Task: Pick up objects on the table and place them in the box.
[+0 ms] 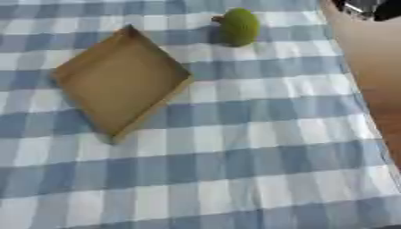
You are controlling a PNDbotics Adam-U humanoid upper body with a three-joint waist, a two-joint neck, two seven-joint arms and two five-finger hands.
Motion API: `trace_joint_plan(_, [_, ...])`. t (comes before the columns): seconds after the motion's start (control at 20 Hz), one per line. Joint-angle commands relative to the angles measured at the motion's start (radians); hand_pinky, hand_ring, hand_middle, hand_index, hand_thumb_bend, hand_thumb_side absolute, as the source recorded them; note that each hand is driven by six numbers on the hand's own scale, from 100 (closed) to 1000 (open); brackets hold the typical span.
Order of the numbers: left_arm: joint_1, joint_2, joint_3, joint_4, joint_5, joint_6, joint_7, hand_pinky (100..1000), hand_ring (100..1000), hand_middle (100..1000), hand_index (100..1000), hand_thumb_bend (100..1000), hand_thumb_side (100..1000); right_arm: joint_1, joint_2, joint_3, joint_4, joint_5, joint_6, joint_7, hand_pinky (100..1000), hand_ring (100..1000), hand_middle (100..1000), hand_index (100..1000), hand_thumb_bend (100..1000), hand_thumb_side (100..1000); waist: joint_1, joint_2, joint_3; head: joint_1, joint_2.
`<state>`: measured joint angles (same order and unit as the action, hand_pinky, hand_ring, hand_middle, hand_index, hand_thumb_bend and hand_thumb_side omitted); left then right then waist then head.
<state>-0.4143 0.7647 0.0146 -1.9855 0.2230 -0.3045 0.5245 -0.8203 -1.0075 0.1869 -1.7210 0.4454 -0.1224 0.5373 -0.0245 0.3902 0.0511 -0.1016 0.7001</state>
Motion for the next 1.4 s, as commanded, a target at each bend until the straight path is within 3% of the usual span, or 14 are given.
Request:
trace_joint_plan(0.05, [-0.007, 0.039, 0.013, -0.015, -0.015, -0.016, 0.003, 788, 791, 821, 919, 358, 727, -0.009, -0.047, -0.032, -0.036, -0.012, 0.019, -0.034, 919, 954, 764, 907, 109, 731, -0.001, -0.009, 0.006, 0.003, -0.032])
trace_joint_plan(0.35, [-0.009, 0.041, 0.009, -0.015, -0.028, -0.044, -0.007, 793, 796, 826, 925, 333, 736, -0.008, -0.052, -0.049, -0.067, -0.029, 0.060, -0.026, 927, 969, 845, 961, 100, 747, -0.010, 0.025, 0.018, -0.006, -0.085])
trace_joint_plan(0.55, [-0.013, 0.042, 0.007, -0.015, -0.030, -0.048, -0.007, 792, 796, 826, 925, 332, 736, -0.014, -0.051, -0.046, -0.062, -0.028, 0.073, 0.000, 934, 984, 864, 1000, 100, 895, -0.013, 0.034, 0.023, -0.012, -0.095])
trace_joint_plan(0.7, [-0.013, 0.042, 0.007, -0.015, -0.032, -0.048, -0.006, 791, 795, 826, 924, 331, 735, -0.028, -0.043, -0.033, -0.045, -0.014, 0.073, 0.033, 936, 988, 874, 1000, 100, 926, -0.014, 0.035, 0.027, -0.018, -0.095])
trace_joint_plan(0.8, [-0.014, 0.042, 0.006, -0.015, -0.033, -0.048, -0.005, 790, 795, 826, 925, 332, 735, -0.046, -0.032, -0.020, -0.026, -0.005, 0.071, 0.048, 938, 992, 878, 1000, 100, 905, -0.014, 0.034, 0.030, -0.023, -0.094])
trace_joint_plan(0.9, [-0.016, 0.042, 0.004, -0.015, -0.032, -0.047, -0.005, 791, 796, 826, 925, 331, 735, -0.073, -0.011, -0.003, 0.004, 0.007, 0.071, 0.055, 953, 1000, 887, 935, 100, 785, -0.015, 0.033, 0.034, -0.031, -0.093])
trace_joint_plan(1.0, [-0.019, 0.041, 0.002, -0.015, -0.031, -0.047, -0.006, 790, 795, 826, 925, 330, 735, -0.109, 0.020, 0.015, 0.045, 0.011, 0.078, 0.053, 959, 1000, 885, 925, 100, 691, -0.015, 0.033, 0.038, -0.039, -0.094])
trace_joint_plan(1.4, [-0.028, 0.040, -0.004, -0.015, -0.025, -0.044, -0.013, 789, 795, 826, 925, 323, 741, -0.237, 0.159, 0.093, 0.239, 0.060, 0.086, 0.112, 956, 1000, 883, 986, 100, 679, -0.021, 0.039, 0.059, -0.058, -0.092])
